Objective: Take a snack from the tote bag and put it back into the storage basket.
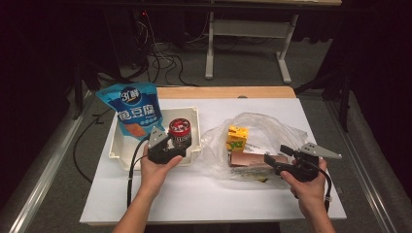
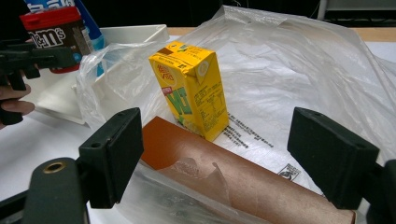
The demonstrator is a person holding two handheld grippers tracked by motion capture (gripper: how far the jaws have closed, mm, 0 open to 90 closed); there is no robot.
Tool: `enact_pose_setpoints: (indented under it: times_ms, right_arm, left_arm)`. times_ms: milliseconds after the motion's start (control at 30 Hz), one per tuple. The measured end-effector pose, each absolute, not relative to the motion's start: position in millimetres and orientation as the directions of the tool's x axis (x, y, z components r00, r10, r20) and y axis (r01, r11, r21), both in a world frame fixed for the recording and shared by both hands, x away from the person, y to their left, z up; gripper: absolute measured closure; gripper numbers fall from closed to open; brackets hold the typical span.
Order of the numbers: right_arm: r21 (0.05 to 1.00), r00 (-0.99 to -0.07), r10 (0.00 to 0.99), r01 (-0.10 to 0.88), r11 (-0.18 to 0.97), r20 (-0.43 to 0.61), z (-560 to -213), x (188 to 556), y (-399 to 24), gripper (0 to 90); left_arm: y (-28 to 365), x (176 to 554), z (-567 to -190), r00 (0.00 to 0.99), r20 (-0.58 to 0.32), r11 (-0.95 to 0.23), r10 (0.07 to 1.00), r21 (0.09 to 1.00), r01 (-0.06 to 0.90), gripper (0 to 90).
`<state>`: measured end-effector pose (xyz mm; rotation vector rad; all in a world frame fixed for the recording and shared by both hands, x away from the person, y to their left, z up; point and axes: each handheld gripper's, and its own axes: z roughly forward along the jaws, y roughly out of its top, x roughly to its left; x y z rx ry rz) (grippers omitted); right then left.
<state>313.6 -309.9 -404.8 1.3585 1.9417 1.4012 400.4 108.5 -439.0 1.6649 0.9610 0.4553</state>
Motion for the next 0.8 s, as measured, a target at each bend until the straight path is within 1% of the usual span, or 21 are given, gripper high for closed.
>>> enact_pose_setpoints:
  times_ms: [267, 333, 500, 733, 800]
  right_arm:
    - [0.878, -0.449, 0.868, 0.478, 0.032, 0.212, -406.8, 314.1, -311.4, 19.3]
    - [0.876, -0.444, 0.870, 0.481, 0.031, 0.213, -407.1, 314.1, -311.6, 19.4]
    - [0.878, -0.441, 0.872, 0.477, 0.026, 0.213, -406.9, 313.9, -313.4, 19.4]
    - [0.876, -0.434, 0.875, 0.482, 0.025, 0.214, -407.9, 313.9, -313.8, 19.5]
    - [0.875, -0.433, 0.876, 0.484, 0.026, 0.213, -408.0, 313.8, -313.7, 19.5]
  left_arm:
    - [113.0, 399.0, -458.1, 0.578, -0.171, -0.088, 0.798, 0.915, 0.393, 26.3]
    - [114.3, 399.8, -461.9, 0.574, -0.184, -0.079, 0.798, 0.912, 0.403, 26.3]
    - [113.9, 401.7, -470.2, 0.569, -0.156, -0.128, 0.807, 0.895, 0.426, 26.3]
    - [110.4, 402.7, -481.3, 0.565, -0.146, -0.162, 0.812, 0.874, 0.458, 26.2]
    - [110.9, 403.6, -482.1, 0.561, -0.158, -0.153, 0.813, 0.871, 0.467, 26.2]
